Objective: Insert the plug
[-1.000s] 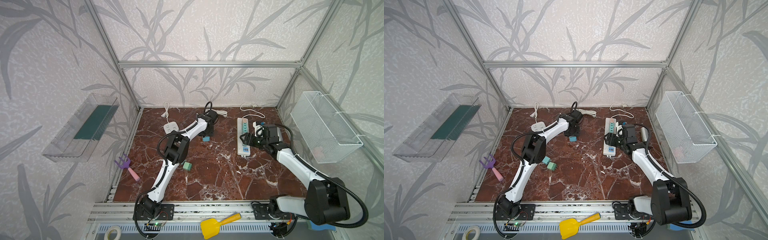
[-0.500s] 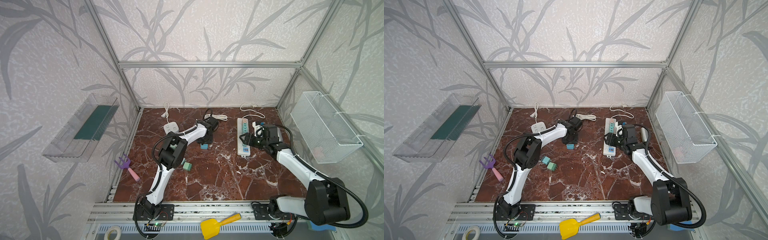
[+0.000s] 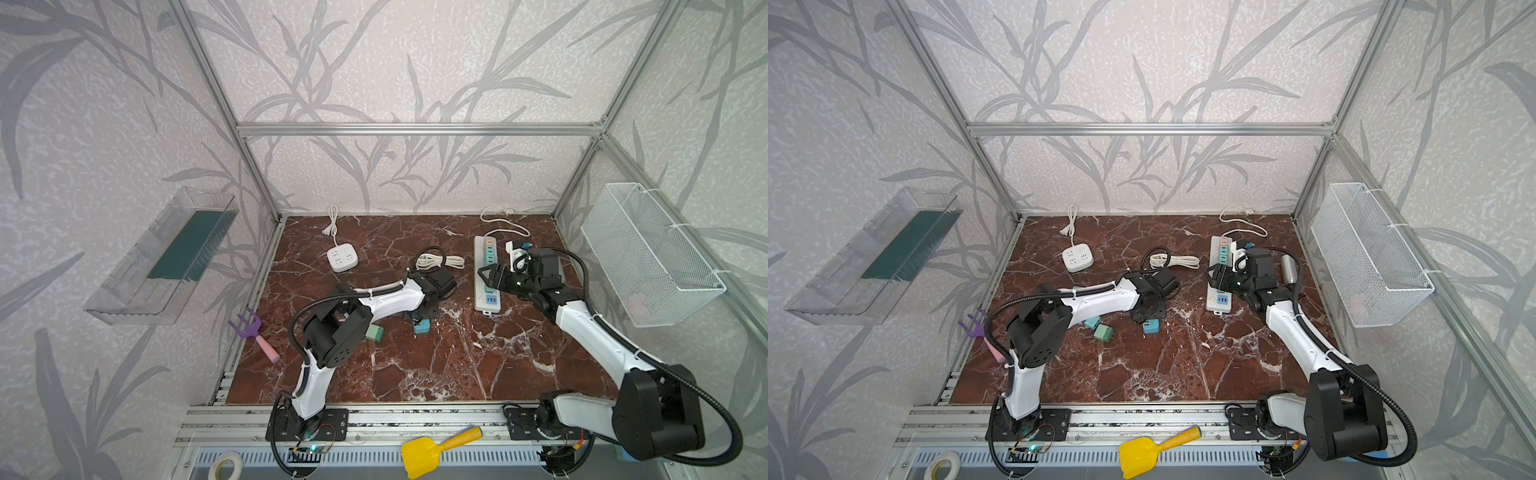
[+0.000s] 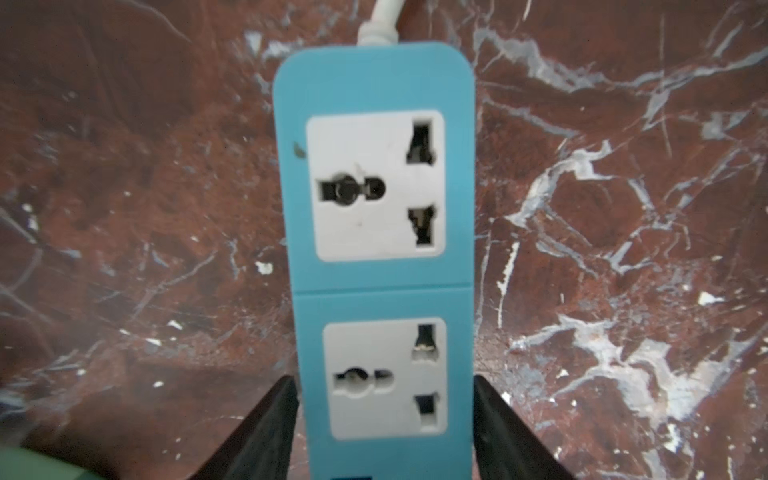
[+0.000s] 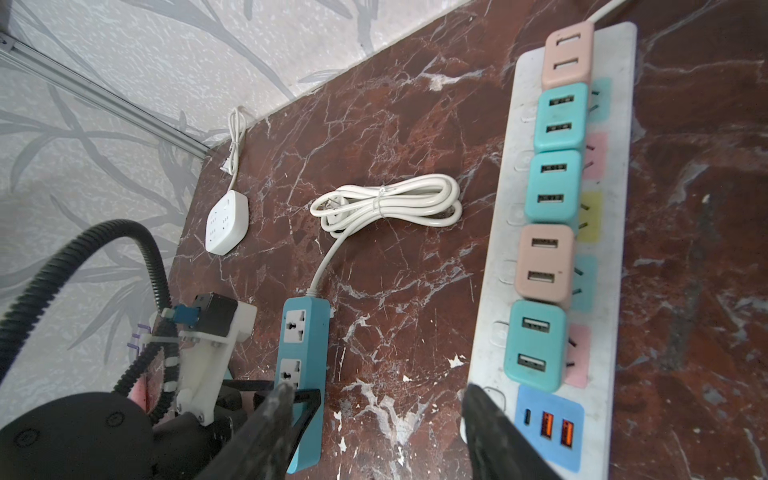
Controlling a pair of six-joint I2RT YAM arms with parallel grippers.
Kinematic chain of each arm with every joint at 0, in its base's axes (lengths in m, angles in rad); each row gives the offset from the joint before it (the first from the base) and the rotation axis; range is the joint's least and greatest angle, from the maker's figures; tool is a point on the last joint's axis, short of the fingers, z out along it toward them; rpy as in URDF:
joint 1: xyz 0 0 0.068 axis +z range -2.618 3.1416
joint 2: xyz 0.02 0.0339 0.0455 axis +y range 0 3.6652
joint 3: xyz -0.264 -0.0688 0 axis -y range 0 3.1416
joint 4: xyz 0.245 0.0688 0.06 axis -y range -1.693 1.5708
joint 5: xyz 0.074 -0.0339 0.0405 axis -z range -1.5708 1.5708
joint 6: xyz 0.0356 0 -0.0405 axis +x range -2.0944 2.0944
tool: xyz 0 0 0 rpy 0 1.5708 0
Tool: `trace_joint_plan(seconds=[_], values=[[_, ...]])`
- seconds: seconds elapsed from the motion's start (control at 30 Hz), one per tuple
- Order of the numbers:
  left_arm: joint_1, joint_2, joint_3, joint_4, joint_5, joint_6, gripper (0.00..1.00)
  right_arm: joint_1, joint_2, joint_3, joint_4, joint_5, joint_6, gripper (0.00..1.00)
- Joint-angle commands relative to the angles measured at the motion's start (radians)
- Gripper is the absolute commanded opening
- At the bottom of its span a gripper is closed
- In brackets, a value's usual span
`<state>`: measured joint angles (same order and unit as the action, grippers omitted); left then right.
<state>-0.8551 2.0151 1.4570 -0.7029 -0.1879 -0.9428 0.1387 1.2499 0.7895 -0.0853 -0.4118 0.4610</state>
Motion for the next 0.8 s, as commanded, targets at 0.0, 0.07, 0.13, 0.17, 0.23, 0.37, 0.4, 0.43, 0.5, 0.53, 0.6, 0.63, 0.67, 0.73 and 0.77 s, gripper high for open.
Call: trace_joint_plan(seconds=[0.0,0.07,0.13,0.17,0.23,0.37,0.4,0.43,0.5,0.53,0.6,0.63,0.67,0.73,0.77], values=[[-0.026,-0.064,0.076,-0.088,-0.074,-0.01,0.77,0.006,-0.036,0.0,-0.008,-0.011,-0.018,0.64],[-0.029,-0.093,0.105,-0.132,-0.104,0.004,0.8,0.006,-0.051,0.001,-0.016,-0.012,-0.022,0.65],[-0.028,-0.141,0.123,-0.189,-0.161,-0.009,0.81,0.006,-0.065,0.0,-0.02,-0.012,-0.024,0.65],[-0.029,-0.164,0.125,-0.209,-0.192,-0.008,0.81,0.006,-0.07,-0.002,-0.022,-0.014,-0.026,0.65],[-0.027,-0.228,0.113,-0.254,-0.264,-0.018,0.8,0.008,-0.072,-0.012,-0.016,-0.018,-0.023,0.65],[-0.024,-0.358,0.01,-0.318,-0.373,-0.105,0.79,0.025,-0.063,-0.016,-0.017,-0.029,-0.031,0.65],[-0.022,-0.388,-0.028,-0.318,-0.398,-0.131,0.78,0.032,-0.064,-0.011,-0.025,-0.035,-0.038,0.65],[-0.02,-0.426,-0.077,-0.313,-0.417,-0.153,0.78,0.04,-0.066,-0.009,-0.028,-0.033,-0.045,0.65],[-0.005,-0.492,-0.163,-0.294,-0.445,-0.157,0.77,0.055,-0.067,-0.007,-0.031,-0.021,-0.054,0.65],[0.01,-0.524,-0.201,-0.291,-0.464,-0.152,0.77,0.06,-0.066,-0.007,-0.03,-0.019,-0.056,0.65],[0.048,-0.581,-0.275,-0.237,-0.487,-0.073,0.77,0.064,-0.058,-0.003,-0.028,-0.017,-0.057,0.65],[0.071,-0.609,-0.326,-0.171,-0.484,0.01,0.76,0.065,-0.054,-0.001,-0.027,-0.016,-0.059,0.66],[0.095,-0.635,-0.371,-0.105,-0.465,0.099,0.75,0.065,-0.05,0.0,-0.028,-0.012,-0.06,0.66],[0.144,-0.673,-0.43,-0.049,-0.45,0.18,0.75,0.064,-0.05,-0.001,-0.029,-0.004,-0.058,0.66],[0.179,-0.69,-0.457,-0.018,-0.425,0.22,0.75,0.065,-0.052,-0.003,-0.025,0.0,-0.055,0.66]])
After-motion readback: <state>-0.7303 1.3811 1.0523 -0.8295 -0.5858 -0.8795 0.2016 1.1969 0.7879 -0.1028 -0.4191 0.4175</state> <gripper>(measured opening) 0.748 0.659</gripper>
